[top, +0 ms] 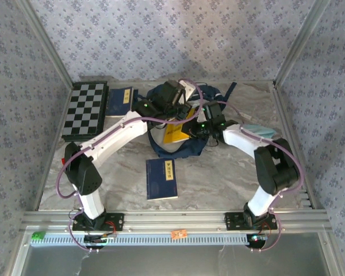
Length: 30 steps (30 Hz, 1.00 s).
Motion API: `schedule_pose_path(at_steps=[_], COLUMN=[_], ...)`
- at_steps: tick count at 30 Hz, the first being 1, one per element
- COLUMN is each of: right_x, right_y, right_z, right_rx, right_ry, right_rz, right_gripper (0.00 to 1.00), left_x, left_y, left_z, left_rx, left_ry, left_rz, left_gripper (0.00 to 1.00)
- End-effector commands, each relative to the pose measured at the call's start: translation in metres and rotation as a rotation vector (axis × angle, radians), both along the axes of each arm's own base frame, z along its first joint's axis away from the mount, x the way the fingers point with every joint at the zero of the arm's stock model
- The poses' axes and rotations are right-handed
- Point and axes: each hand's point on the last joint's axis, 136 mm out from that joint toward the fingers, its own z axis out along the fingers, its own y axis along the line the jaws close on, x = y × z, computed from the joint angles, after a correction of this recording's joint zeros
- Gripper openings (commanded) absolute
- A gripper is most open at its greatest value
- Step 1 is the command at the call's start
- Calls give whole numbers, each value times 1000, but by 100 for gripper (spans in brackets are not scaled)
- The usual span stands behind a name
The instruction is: Pack the student bag
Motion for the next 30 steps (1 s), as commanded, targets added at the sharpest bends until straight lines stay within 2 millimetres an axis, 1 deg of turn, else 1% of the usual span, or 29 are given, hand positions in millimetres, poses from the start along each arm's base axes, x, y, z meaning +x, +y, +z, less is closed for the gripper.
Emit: schedule_pose_path(at_steps=[1, 3, 4, 6, 7, 9, 10, 13, 14, 16, 18, 20, 22, 24, 26, 28, 30], right_x=[30, 38, 40, 38, 34, 23, 18, -7, -16, -31, -42, -48, -51, -52, -50, -45, -36], right_y=[11, 4, 1, -6, -8, -21, -26, -44, -47, -44, -36, -29, -18, -8, -2, -1, 4], right_z=[17, 4, -1, -10, -12, -20, -17, -21, -21, -22, -26, -31, -35, -44, -58, -70, -74], right_rx=[-14, -67, -88, -144, -169, -251, -285, -411, -438, -437, -405, -400, -385, -373, -395, -414, -395], right_ry=[-138, -124, -122, -114, -108, -72, -72, -38, -24, -13, 1, 17, 25, 33, 43, 58, 32], right_rz=[-4, -27, -34, -40, -32, -44, -51, -67, -60, -40, -20, -4, 12, 26, 35, 33, 24], right_gripper=[9, 19, 26, 43, 49, 55, 57, 62, 63, 63, 59, 48, 39, 31, 24, 20, 17], left_x=[-6, -6, -6, -5, -3, 1, 3, 5, 5, 3, 2, 2, 3, 3, 4, 5, 6], left_y=[-7, -6, -7, -4, -1, 4, 7, 12, 12, 11, 10, 8, 8, 7, 6, 4, 4], left_z=[89, 85, 82, 77, 73, 67, 62, 53, 51, 46, 42, 38, 37, 38, 41, 47, 52], left_rx=[-206, -196, -192, -177, -164, -143, -131, -133, -137, -146, -154, -159, -165, -175, -183, -186, -181], left_ry=[-145, -139, -135, -134, -135, -137, -135, -110, -103, -94, -83, -67, -61, -61, -67, -76, -76], left_rz=[-31, -28, -30, -14, -3, 19, 29, 38, 35, 28, 23, 26, 29, 31, 26, 21, 10], left_gripper=[0, 0, 0, 0, 0, 0, 0, 0, 0, 0, 0, 0, 0, 0, 0, 0, 0])
